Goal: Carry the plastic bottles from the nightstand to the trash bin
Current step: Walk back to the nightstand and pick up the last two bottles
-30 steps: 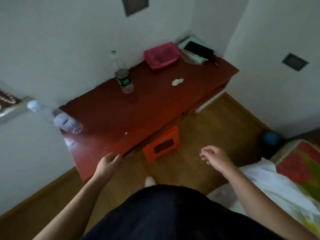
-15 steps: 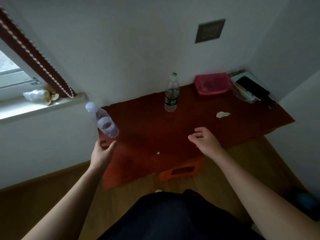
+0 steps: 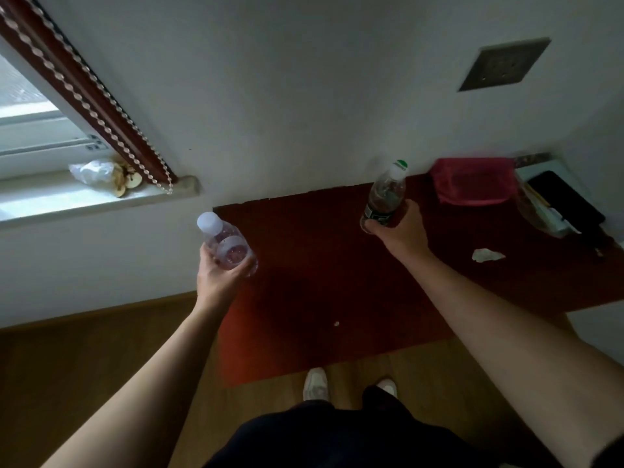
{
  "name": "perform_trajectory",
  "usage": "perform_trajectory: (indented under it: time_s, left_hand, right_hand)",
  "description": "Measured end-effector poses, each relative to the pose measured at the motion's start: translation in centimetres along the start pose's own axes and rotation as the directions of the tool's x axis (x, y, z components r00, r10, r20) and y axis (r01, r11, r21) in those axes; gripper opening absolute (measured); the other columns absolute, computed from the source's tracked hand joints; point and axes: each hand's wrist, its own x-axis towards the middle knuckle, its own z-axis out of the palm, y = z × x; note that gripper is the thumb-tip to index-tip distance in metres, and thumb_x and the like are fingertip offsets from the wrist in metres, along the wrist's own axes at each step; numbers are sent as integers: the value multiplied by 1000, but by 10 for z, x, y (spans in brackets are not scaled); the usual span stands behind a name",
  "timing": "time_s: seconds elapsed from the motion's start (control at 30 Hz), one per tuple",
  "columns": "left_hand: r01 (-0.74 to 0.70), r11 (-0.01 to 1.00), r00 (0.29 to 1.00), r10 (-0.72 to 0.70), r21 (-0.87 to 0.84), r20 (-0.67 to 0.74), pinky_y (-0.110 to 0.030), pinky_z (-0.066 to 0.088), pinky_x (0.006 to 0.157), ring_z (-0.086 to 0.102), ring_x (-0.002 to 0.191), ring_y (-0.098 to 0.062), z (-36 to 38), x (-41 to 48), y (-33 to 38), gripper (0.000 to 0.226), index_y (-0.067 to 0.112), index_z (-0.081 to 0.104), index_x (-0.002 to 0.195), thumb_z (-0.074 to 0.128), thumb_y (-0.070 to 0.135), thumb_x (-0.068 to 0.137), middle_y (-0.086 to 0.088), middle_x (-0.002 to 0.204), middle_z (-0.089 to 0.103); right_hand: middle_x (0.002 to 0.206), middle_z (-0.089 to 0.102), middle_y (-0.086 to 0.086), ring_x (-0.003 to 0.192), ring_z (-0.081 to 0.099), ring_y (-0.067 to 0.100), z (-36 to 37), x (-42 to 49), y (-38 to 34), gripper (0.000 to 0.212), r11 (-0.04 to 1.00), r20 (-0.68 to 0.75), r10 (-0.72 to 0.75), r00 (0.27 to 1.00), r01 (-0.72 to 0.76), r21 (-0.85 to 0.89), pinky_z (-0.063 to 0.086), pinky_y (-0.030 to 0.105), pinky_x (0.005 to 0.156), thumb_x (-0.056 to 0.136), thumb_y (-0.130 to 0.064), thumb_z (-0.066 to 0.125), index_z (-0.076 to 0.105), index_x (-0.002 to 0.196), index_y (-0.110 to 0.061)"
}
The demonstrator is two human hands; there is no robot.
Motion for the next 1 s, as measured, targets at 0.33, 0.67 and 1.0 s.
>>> perform_trajectory:
  time_s: [0.33, 0.67, 1.0]
  left_hand:
    - [-28, 999, 997, 31, 44, -69, -42, 57, 94, 72, 100, -14, -6, -3, -7, 49, 42, 54, 113, 83, 40, 74, 7, 108, 72]
    - [67, 997, 915, -44, 44, -402, -28, 48, 79, 61, 89, 1, -41, -111, -13, 48, 21, 54, 116, 82, 33, 80, 13, 97, 62]
    - [369, 896, 587, -430, -247, -686, -25, 51, 74, 64, 97, -17, -28, -352, -129, 51, 21, 51, 120, 82, 31, 80, 1, 111, 63]
  right_hand:
    - [103, 61, -13, 96, 60, 9, 6, 13, -25, 60, 979, 20, -194, 981, 195, -59, 43, 26, 83, 70, -43, 83, 58, 121, -23]
    - [103, 67, -18, 93, 65, 1, 21, -66, -18, 61, 911, 464, -368, 806, 413, 3, 51, 25, 82, 66, -50, 84, 58, 118, -31]
    - [96, 69, -16, 90, 65, 3, 57, -165, 10, 49, 763, 873, -345, 345, 644, 47, 55, 34, 81, 67, -50, 82, 55, 103, -31]
